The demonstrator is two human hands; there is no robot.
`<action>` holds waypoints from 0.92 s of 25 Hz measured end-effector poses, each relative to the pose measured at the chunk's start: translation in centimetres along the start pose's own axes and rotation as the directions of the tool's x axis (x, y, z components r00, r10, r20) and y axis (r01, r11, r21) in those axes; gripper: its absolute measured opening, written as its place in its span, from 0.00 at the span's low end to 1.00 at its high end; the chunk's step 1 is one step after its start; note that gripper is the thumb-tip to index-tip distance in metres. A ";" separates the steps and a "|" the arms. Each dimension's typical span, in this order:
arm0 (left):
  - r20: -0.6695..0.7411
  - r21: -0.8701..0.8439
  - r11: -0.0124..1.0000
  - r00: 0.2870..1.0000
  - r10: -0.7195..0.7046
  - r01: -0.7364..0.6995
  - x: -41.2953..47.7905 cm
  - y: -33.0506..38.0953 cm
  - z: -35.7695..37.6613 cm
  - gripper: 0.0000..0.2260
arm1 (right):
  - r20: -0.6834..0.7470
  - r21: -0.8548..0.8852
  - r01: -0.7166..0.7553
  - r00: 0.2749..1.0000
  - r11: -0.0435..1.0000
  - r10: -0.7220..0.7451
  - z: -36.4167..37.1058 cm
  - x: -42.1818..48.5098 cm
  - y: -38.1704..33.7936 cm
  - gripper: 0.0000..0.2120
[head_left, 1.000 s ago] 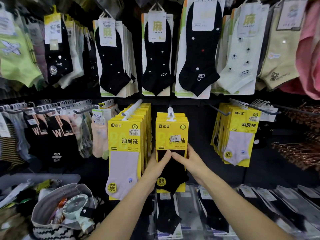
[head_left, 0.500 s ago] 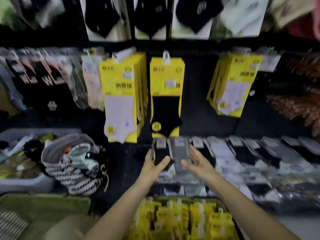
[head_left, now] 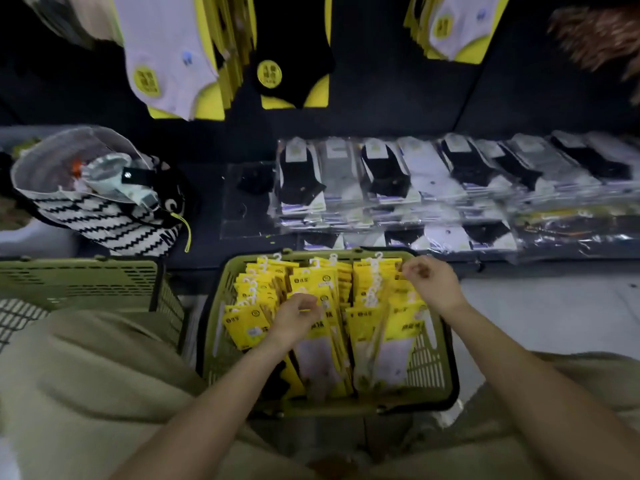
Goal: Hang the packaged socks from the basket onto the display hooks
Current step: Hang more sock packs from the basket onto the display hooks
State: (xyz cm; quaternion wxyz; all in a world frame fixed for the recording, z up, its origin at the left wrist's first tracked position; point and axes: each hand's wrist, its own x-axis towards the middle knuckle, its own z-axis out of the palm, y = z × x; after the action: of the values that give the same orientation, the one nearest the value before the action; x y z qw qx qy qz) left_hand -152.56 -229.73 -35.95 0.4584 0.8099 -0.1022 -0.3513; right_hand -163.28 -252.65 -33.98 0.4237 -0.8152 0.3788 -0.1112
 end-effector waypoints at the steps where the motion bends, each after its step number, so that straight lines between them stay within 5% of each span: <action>1: 0.025 0.022 1.000 1.000 0.013 -0.014 0.3 0.3 1.3 0.14 | -0.060 0.010 -0.026 0.998 1.000 0.027 -0.9 0.1 0.5 0.08; 4: 0.120 0.088 0.996 0.993 0.013 -0.023 1.3 1.4 5.6 0.20 | 0.026 -0.186 -0.094 0.995 0.978 0.101 -2.2 0.7 2.5 0.15; 9: 0.200 0.119 0.992 0.978 -0.056 0.033 3.3 1.5 11.0 0.31 | 0.349 -0.432 0.116 0.936 0.894 0.047 -1.5 1.1 4.4 0.37; 12: 0.157 0.228 0.974 0.987 -0.038 0.001 3.9 1.2 12.5 0.33 | 0.365 -0.636 0.238 0.931 0.734 0.015 -0.9 0.6 5.6 0.40; 15: 0.100 0.408 0.908 0.993 0.064 -0.100 3.8 1.0 13.4 0.27 | 0.421 -0.730 0.368 0.906 0.575 -0.046 -0.1 0.4 6.5 0.32; 20: 0.119 0.131 0.991 0.993 -0.002 -0.014 1.6 -1.7 13.3 0.24 | 0.567 -0.553 0.482 0.815 0.680 -0.118 0.3 0.0 5.5 0.24; 23: 0.089 0.128 0.992 0.996 -0.012 0.001 1.3 -3.1 12.2 0.22 | 0.564 -0.400 0.255 0.825 0.880 0.018 1.1 -0.4 4.7 0.31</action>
State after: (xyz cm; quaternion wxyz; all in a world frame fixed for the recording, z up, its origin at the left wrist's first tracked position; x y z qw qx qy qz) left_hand -160.24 -236.79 -43.18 0.3994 0.8214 -0.1424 -0.3815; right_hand -165.48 -253.39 -38.25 0.3017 -0.9111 0.2024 0.1946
